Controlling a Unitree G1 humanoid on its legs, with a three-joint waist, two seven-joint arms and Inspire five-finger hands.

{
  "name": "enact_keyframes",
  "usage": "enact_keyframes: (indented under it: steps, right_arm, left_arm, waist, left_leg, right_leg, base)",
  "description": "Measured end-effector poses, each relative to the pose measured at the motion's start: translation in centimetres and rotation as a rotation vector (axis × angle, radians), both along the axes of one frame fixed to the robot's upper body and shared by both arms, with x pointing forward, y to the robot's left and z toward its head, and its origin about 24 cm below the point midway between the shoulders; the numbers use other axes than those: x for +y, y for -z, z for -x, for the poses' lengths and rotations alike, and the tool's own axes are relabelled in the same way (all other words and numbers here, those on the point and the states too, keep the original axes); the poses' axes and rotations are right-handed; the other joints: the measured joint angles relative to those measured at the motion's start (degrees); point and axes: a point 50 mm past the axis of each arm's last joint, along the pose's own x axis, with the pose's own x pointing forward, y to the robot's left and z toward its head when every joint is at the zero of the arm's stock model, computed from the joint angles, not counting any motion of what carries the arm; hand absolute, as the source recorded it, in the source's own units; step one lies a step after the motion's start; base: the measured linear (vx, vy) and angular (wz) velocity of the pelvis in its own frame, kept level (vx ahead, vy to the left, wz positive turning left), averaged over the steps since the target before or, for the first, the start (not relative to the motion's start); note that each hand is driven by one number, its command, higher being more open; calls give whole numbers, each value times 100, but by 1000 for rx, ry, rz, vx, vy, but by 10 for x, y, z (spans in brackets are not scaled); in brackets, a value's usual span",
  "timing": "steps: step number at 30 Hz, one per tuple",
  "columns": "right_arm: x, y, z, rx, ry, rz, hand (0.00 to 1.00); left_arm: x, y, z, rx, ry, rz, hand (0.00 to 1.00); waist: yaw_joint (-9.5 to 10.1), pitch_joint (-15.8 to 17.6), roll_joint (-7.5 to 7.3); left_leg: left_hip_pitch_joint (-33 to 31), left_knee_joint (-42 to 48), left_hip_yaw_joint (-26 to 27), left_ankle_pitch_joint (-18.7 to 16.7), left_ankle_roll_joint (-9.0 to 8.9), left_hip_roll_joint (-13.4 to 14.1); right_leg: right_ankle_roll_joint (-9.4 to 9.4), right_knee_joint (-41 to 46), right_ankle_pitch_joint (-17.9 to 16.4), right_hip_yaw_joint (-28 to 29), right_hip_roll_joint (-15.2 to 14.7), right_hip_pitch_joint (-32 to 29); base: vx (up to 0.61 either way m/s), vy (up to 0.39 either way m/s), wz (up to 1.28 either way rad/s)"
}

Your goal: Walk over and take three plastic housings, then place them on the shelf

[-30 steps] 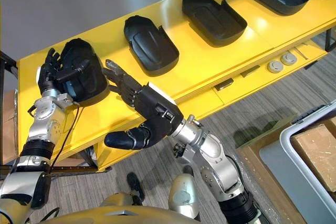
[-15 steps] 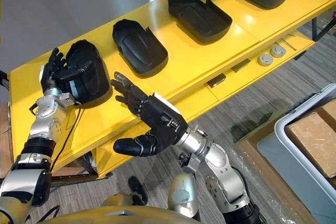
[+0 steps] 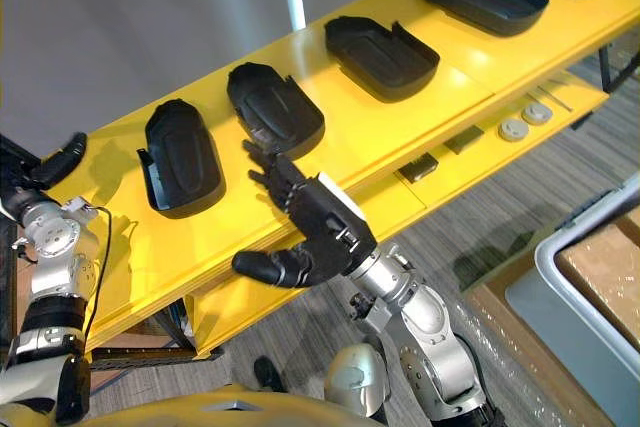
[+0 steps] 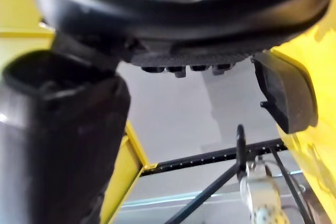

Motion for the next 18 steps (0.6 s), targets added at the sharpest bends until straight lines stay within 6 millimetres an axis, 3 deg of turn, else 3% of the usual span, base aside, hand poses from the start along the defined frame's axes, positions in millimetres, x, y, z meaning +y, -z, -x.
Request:
enact_keyframes:
  steps: [2,6,8,11,18]
  right_arm:
    - [-2,0,-16,-17,70,29,100]
    - [-3,5,-46,-18,190,105,100]
    - [-5,6,-66,7,282,143,100]
    - [-12,7,-92,41,415,201,100]
    - [-32,-12,-142,106,649,185,100]
  left_arm:
    - [-15,-25,11,-128,36,-83,100]
    - [-59,-37,28,-201,236,-185,100]
    - [-85,-30,39,-184,421,-206,100]
    - [-107,-12,45,-92,648,-213,100]
    - [-126,12,58,47,954,-234,100]
  waist:
    - [105,-103,-73]
    - [346,-275,-89]
    - [506,-293,-93]
    - [760,-294,-99]
    - [1096,-236,-186]
  left_leg:
    - [54,-2,-186,8,-2,-12]
    - [54,-3,-493,36,17,-31]
    - [10,-3,-776,104,25,-36]
    - [-7,-81,-1088,236,15,-26]
    - [-133,-228,-1548,487,9,-19]
  right_leg:
    - [6,-232,83,-158,18,247]
    - [12,-601,208,-493,17,608]
    - [9,-753,249,-800,25,825]
    - [-22,-832,270,-1128,73,1013]
    - [-82,-867,292,-1615,134,1145]
  base:
    - [23,1,27]
    - [3,7,39]
    - [-15,-14,60]
    - [-39,-28,56]
    - [-53,-11,35]
